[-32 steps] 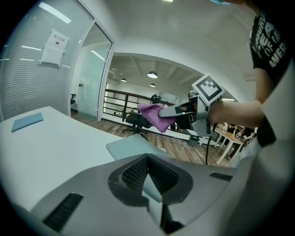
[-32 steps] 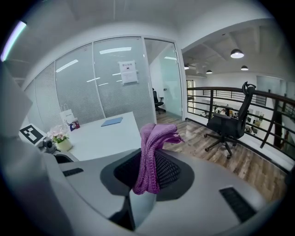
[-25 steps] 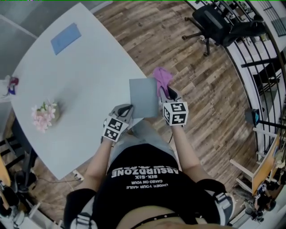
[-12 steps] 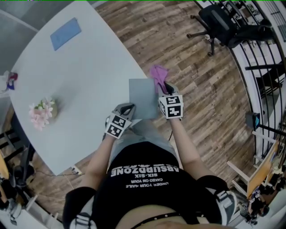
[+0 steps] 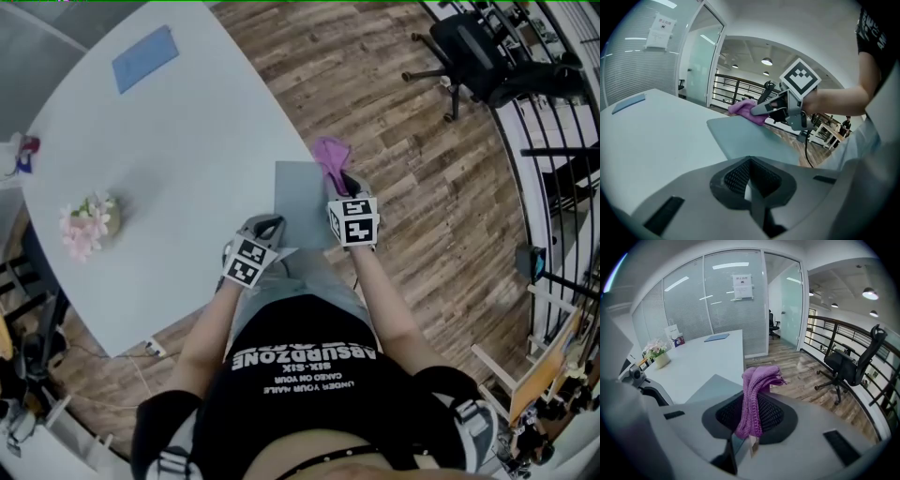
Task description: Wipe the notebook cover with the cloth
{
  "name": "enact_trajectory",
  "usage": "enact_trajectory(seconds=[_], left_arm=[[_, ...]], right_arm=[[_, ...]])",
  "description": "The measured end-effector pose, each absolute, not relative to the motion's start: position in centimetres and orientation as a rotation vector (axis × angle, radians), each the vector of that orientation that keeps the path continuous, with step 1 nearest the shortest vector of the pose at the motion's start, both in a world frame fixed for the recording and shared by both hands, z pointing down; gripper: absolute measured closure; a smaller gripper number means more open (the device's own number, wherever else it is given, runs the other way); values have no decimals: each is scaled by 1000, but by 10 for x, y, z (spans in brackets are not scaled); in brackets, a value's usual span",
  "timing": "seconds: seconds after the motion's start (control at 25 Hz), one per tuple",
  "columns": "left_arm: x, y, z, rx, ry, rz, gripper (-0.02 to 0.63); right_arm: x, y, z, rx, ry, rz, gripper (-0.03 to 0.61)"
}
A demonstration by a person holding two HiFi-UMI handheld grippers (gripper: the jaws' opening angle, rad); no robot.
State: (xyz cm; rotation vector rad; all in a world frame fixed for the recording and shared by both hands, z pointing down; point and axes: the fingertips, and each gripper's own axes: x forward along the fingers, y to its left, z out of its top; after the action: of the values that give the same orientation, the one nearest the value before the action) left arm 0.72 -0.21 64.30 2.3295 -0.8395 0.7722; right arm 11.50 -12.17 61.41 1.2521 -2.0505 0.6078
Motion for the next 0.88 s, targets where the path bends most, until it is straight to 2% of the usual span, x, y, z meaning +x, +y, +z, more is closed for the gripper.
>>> enact_trajectory(seconds=[0.88], left_arm=[[9, -1, 644, 2333, -873, 805, 597]], right_arm=[[48, -105, 616, 1098, -2154, 603, 494]])
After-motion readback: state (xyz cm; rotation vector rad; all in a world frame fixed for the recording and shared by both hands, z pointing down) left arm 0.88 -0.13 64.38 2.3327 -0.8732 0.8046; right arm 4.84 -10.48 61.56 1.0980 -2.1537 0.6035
